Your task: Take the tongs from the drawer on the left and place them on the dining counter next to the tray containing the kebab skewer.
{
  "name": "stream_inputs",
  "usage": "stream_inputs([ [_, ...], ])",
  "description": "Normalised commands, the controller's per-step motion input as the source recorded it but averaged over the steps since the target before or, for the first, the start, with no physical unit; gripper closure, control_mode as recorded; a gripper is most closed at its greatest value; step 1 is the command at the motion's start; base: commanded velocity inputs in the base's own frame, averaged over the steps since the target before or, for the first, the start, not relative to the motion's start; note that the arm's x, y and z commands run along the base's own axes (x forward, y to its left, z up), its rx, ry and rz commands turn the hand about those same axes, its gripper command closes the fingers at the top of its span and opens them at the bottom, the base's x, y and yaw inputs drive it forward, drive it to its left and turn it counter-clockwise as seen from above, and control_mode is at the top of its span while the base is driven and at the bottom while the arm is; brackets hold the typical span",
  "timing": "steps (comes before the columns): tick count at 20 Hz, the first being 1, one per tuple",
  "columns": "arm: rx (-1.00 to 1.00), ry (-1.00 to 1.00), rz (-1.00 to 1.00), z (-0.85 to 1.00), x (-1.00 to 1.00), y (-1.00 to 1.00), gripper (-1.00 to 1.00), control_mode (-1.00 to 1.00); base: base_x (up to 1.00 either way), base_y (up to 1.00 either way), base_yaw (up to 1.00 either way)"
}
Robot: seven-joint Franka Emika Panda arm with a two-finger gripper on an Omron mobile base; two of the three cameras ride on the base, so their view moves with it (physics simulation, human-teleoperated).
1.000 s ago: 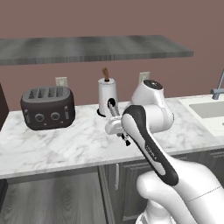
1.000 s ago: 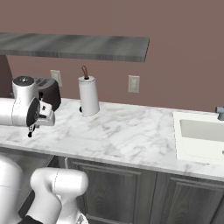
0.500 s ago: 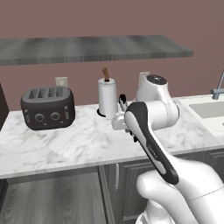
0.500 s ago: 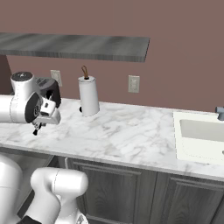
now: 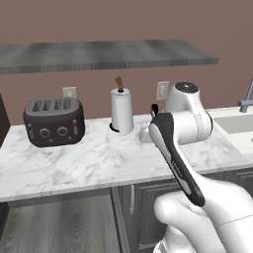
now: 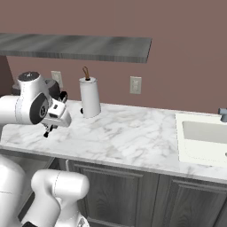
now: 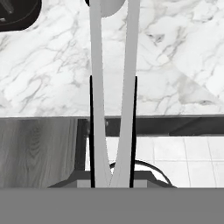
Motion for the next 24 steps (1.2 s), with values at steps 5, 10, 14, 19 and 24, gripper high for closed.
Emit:
stream_inputs([
  [5,-0.01,0.00,-0.05,0.00,0.07,-0.36,1.00,-1.00,0.00,0.00,0.00],
  [10,0.00,-0.01,-0.05,0.00,0.02,-0.22,1.00,-1.00,0.00,0.00,0.00],
  [14,-0.02,-0.15,0.00,0.04,0.00,-0.01,1.00,-1.00,0.00,0.00,0.00],
  [19,-0.05,-0.19,0.00,0.16,-0.01,-0.08,1.00,-1.00,0.00,0.00,0.00],
  [24,-0.02,-0.08,0.00,0.27,-0.07,-0.13,1.00,-1.00,0.00,0.00,0.00],
])
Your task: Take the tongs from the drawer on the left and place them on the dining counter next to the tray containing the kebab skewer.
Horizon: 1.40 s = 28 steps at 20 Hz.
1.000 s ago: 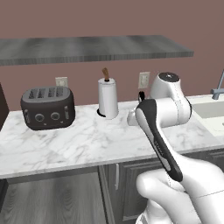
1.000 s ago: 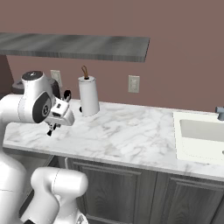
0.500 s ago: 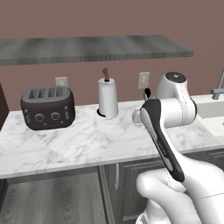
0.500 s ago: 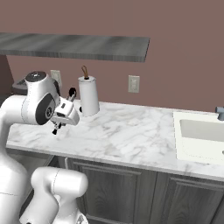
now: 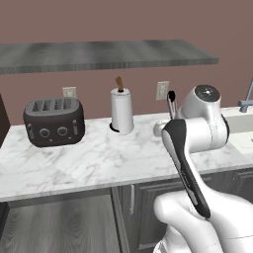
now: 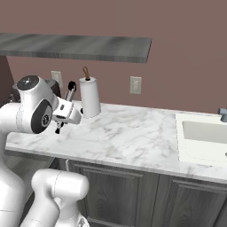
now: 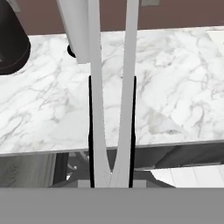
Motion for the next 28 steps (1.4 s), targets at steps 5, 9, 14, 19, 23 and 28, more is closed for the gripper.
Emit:
stream_inputs([
  [5,-0.01,-0.03,0.00,0.23,-0.07,-0.15,1.00,-1.00,0.00,0.00,0.00],
  [9,0.00,0.00,-0.01,0.22,-0.01,-0.04,1.00,-1.00,0.00,0.00,0.00],
  [14,0.00,0.00,-0.03,0.12,-0.18,-0.02,1.00,-1.00,0.00,0.00,0.00],
  [19,0.00,0.00,-0.03,0.08,-0.26,0.00,1.00,-1.00,0.00,0.00,0.00],
  [23,0.00,0.00,-0.01,0.03,-0.13,0.00,1.00,-1.00,0.00,0.00,0.00],
  [28,0.00,0.00,0.00,0.00,0.00,0.00,1.00,1.00,0.00,0.00,0.00],
])
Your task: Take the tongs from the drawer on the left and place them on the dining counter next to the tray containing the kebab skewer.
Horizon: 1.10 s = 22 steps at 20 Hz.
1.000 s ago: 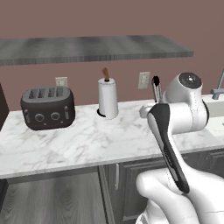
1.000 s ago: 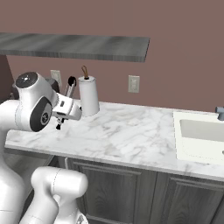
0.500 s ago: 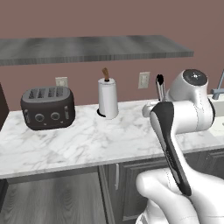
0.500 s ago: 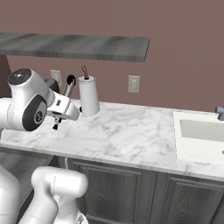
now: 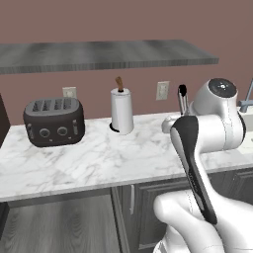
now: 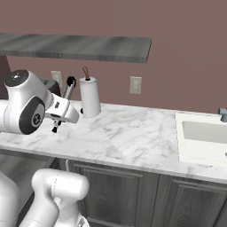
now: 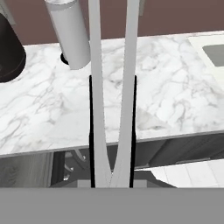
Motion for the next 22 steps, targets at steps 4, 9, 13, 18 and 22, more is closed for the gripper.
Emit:
stream_inputs([
  [4,0.00,0.00,0.00,0.00,0.00,0.00,1.00,1.00,-0.04,-0.06,0.00],
  [9,0.00,0.00,0.00,0.00,0.00,0.00,1.00,1.00,-0.42,-0.19,-0.18],
  [13,0.00,0.00,0.00,0.00,0.00,0.00,1.00,1.00,-0.62,-0.33,-0.34],
  [18,0.00,0.00,0.00,0.00,0.00,0.00,1.00,1.00,-0.68,-0.39,-0.46],
  [22,0.00,0.00,0.00,0.00,0.00,0.00,1.00,1.00,-0.44,-0.70,-0.54],
])
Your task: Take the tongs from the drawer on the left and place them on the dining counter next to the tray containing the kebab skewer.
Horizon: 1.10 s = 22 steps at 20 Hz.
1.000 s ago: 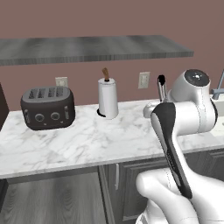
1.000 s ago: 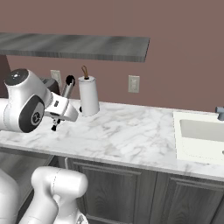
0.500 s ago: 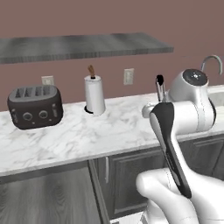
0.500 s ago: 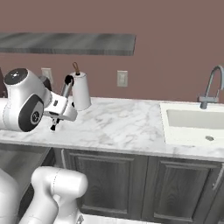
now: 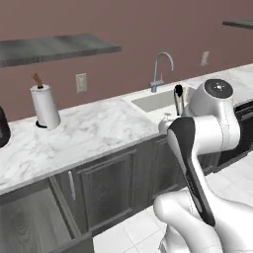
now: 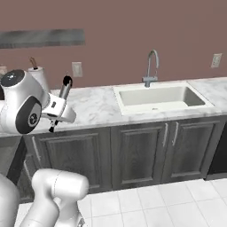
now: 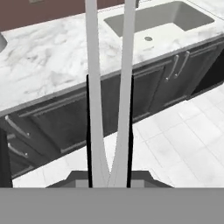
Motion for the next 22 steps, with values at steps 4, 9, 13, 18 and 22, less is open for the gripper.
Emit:
stream_inputs([
  [4,0.00,0.00,0.00,0.00,0.00,0.00,1.00,1.00,-0.23,-0.86,-0.58],
  [9,0.00,0.00,0.00,0.00,0.00,0.00,1.00,1.00,-0.25,-0.96,-0.57],
  [13,0.00,0.00,0.00,0.00,0.00,0.00,1.00,1.00,-0.18,-0.89,-0.57],
  [18,0.00,0.00,0.00,0.00,0.00,0.00,1.00,1.00,-0.02,-0.60,-0.53],
  [22,0.00,0.00,0.00,0.00,0.00,0.00,1.00,1.00,-0.09,-0.32,-0.43],
])
